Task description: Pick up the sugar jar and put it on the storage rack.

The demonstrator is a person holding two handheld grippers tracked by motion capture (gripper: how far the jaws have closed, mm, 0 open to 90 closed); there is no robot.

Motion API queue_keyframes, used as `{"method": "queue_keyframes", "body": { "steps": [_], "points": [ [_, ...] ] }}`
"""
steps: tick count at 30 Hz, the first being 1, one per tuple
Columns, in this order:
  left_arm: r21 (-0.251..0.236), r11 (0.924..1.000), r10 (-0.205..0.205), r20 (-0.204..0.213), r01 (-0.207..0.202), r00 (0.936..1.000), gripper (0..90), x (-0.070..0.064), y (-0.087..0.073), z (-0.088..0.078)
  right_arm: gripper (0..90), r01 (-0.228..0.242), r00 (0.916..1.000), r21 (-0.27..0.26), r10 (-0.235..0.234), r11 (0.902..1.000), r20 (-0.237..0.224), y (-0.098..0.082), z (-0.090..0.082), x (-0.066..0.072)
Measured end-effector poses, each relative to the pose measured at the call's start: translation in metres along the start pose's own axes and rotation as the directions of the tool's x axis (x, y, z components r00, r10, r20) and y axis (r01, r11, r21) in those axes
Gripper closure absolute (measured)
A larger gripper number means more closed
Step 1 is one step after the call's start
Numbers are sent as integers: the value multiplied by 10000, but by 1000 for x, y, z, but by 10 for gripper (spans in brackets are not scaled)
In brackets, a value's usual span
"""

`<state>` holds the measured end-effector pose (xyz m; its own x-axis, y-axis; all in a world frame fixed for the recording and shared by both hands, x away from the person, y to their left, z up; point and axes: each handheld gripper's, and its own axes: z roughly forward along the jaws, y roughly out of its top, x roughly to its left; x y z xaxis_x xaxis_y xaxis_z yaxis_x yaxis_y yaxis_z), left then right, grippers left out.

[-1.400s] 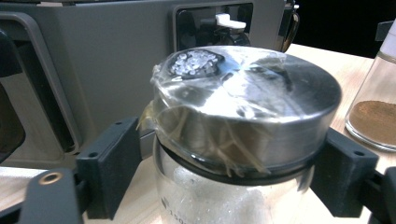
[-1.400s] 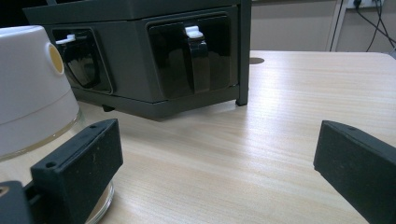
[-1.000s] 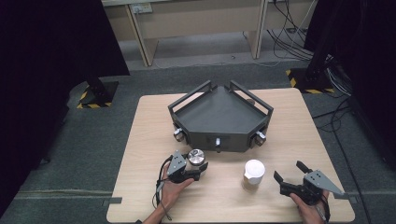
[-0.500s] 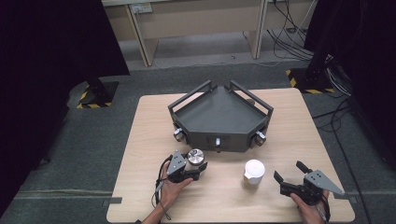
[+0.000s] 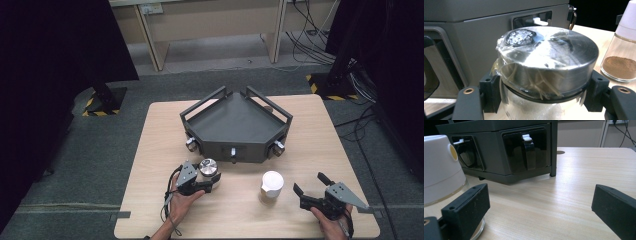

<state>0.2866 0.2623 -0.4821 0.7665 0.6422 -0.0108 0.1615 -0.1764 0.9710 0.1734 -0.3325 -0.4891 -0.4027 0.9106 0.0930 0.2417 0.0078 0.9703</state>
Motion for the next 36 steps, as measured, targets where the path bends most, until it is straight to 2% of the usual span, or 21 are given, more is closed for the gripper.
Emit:
{"method": "queue_keyframes", "body": {
  "steps": [10, 15, 20, 36],
  "points": [
    [35, 10000, 12, 98, -12, 10000, 311, 0, 4, -2, 19, 43, 10000, 8, -43, 10000, 8, 0, 0, 0],
    [-23, 9996, -294, 186, 295, 9994, 311, 2, 4, -3, 19, 63, 10000, 14, -63, 10000, 5, 0, 0, 1],
    [26, 9994, -349, 100, 349, 9993, 311, 2, 6, -4, 19, 60, 10000, 23, -60, 10000, 21, 0, 0, 1],
    [64, 9993, -381, 209, 380, 9991, 311, 2, 13, -7, 19, 79, 10000, 33, -79, 10000, 56, 0, 1, 1]
  ]
}}
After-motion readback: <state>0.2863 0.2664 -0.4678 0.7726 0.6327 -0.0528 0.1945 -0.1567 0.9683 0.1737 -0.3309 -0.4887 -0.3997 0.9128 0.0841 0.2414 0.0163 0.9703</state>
